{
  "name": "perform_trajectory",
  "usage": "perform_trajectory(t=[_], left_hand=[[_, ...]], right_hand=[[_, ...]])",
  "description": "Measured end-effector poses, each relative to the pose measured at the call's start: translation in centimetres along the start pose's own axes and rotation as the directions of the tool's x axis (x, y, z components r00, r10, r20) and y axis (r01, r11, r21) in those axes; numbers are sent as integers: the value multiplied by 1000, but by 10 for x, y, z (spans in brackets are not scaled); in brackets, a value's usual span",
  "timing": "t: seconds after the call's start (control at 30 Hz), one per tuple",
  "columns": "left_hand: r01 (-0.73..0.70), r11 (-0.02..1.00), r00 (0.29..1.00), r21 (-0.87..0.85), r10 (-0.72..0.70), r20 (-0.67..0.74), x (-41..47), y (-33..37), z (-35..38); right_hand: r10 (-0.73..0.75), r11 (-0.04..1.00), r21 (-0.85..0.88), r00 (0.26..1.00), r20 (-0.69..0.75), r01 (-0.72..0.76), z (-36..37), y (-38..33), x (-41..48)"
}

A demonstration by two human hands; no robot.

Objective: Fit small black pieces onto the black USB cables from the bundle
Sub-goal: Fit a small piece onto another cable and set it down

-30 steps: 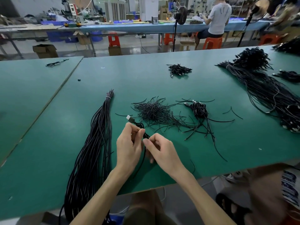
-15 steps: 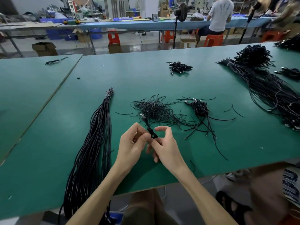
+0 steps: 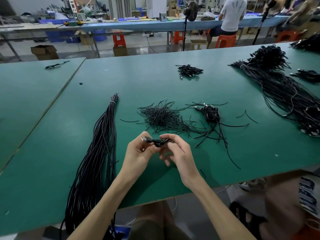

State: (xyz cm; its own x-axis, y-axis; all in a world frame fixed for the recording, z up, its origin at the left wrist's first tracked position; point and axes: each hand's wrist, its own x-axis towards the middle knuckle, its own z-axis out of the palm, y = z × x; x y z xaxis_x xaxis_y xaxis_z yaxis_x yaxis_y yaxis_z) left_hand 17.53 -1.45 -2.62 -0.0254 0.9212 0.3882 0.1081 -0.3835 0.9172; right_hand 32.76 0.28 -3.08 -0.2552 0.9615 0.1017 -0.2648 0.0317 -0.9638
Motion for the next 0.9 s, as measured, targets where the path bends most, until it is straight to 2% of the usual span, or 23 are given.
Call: perform_trajectory(t=[0.13, 0.2, 0.43, 0.53, 0.7, 0.77, 0.9], left_hand=[[-43, 978, 999, 204, 41, 13, -1, 0, 1], [-44, 972, 999, 231, 41, 19, -1, 1, 2], [58, 993, 997, 106, -63, 45, -2, 3, 2], [91, 983, 995, 157, -94, 14, 0, 3, 2], [174, 952, 985, 251, -171, -34, 1, -4, 2], [215, 941, 977, 260, -208, -56, 2, -7, 2], [276, 947, 961, 163, -271, -58, 5, -6, 1]], right_hand=[[-15, 1000, -10, 998, -68, 14, -3, 1, -1], [-38, 998, -54, 997, -74, 34, -2, 2, 0], [-97, 995, -43, 995, -40, 95, -2, 2, 0], [-113, 991, -69, 993, -31, 110, -2, 2, 0], [-192, 956, -238, 979, -64, 172, -3, 0, -1], [-229, 934, -289, 973, -32, 210, -2, 0, -1], [-343, 847, -408, 937, 71, 341, 2, -1, -4]])
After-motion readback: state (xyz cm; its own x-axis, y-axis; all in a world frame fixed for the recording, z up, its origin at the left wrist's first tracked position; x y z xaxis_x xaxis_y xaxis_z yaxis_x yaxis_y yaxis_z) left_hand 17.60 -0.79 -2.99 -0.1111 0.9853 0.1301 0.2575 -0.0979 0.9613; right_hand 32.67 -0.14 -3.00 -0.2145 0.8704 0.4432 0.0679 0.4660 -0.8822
